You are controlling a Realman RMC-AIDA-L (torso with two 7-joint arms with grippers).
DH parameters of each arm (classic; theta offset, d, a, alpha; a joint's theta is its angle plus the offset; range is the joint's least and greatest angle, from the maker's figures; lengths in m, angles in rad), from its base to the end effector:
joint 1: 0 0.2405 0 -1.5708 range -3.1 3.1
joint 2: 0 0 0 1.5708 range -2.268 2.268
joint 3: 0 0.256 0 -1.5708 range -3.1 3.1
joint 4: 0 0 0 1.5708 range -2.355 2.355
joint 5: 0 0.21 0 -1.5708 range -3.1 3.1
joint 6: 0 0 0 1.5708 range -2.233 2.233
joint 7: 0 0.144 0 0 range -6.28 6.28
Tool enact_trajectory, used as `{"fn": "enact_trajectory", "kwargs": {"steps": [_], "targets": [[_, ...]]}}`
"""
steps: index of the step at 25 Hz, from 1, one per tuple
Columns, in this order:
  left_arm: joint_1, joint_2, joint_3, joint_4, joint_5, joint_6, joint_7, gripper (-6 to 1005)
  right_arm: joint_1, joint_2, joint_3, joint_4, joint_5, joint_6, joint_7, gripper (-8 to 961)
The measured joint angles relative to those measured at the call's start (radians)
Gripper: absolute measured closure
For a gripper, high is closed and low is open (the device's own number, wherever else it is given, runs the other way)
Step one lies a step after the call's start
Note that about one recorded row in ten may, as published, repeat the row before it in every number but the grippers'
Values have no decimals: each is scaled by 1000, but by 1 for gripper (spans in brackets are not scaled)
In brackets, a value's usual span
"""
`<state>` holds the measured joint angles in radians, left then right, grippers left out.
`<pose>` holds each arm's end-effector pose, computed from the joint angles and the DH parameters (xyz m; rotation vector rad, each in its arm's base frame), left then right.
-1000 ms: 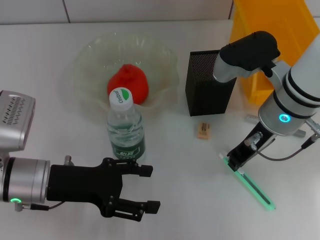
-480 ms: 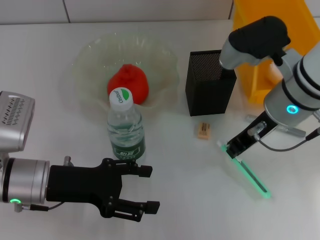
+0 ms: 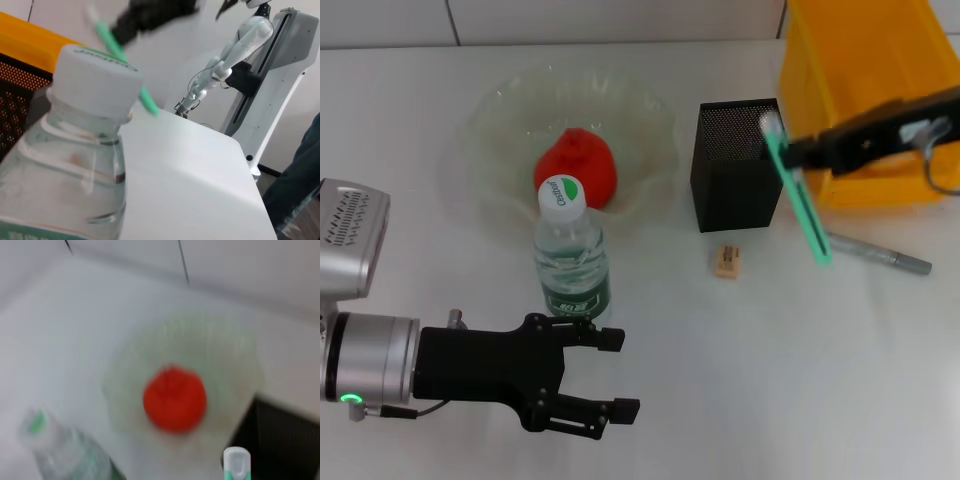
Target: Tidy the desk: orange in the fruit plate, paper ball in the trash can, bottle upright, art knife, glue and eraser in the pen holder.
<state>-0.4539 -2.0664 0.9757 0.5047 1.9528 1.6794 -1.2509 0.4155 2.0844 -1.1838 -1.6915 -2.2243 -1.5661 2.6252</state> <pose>-0.2718 0.2590 -0.0479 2.9334 0.5804 0.6843 0.1432 0.3327 0.0645 -2.5427 1.0066 0.1996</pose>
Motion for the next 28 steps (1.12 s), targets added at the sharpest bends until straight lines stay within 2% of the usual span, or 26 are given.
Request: {"fn": "enact_trajectory", "kwargs": {"steps": [1, 2, 3, 4, 5, 6, 7, 8, 9, 11, 12, 13, 14, 18, 19, 20, 25, 28], "targets": [[0, 0, 0, 0, 0, 0, 0, 129, 0, 0, 0, 0, 0, 0, 0, 864], [-1, 0, -3, 0, -3, 2, -5, 129, -15, -1, 46, 6, 67, 16, -51, 864], [-1, 0, -6, 0, -5, 5, -5, 129, -39, -2, 129, 54, 212, 50, -167, 864], [-1, 0, -6, 0, -5, 5, -5, 129, -39, -2, 129, 54, 212, 50, -167, 864], [-1, 0, -6, 0, -5, 5, -5, 129, -50, -3, 193, 132, 345, 79, -288, 864], [1, 0, -9, 0, -9, 6, -5, 129, -50, -3, 193, 132, 345, 79, -288, 864], [1, 0, -9, 0, -9, 6, -5, 129, -50, -3, 220, 186, 411, 93, -358, 864], [1, -1, -9, 0, -9, 6, -6, 129, -41, -3, 257, 310, 517, 122, -509, 864], [1, -1, -9, 0, -10, 6, -8, 129, -41, -3, 257, 310, 517, 122, -509, 864], [1, -1, -9, 0, -10, 6, -8, 129, -21, -4, 281, 442, 587, 152, -654, 864], [1, -1, -9, 0, -10, 6, -8, 129, -8, -5, 294, 494, 604, 164, -707, 864], [1, -1, -9, -1, -11, 4, -17, 129, 23, -6, 331, 603, 628, 183, -814, 864], [2, -1, -9, -3, -12, 4, -18, 129, 23, -6, 331, 603, 628, 183, -814, 864], [4, -1, -11, -15, -16, 1, -19, 129, 93, -7, 398, 808, 641, 189, -996, 863], [4, -1, -11, -15, -16, 1, -19, 129, 93, -7, 398, 808, 641, 189, -996, 862], [4, -1, -12, -15, -16, 1, -19, 129, 111, -11, 403, 863, 641, 189, -1025, 862], [1, -1, -12, -21, -18, -1, -19, 129, 125, -18, 405, 906, 633, 191, -1029, 861], [-1, -1, -12, -23, -24, -2, -19, 129, 120, -18, 407, 902, 633, 192, -1028, 817]]}}
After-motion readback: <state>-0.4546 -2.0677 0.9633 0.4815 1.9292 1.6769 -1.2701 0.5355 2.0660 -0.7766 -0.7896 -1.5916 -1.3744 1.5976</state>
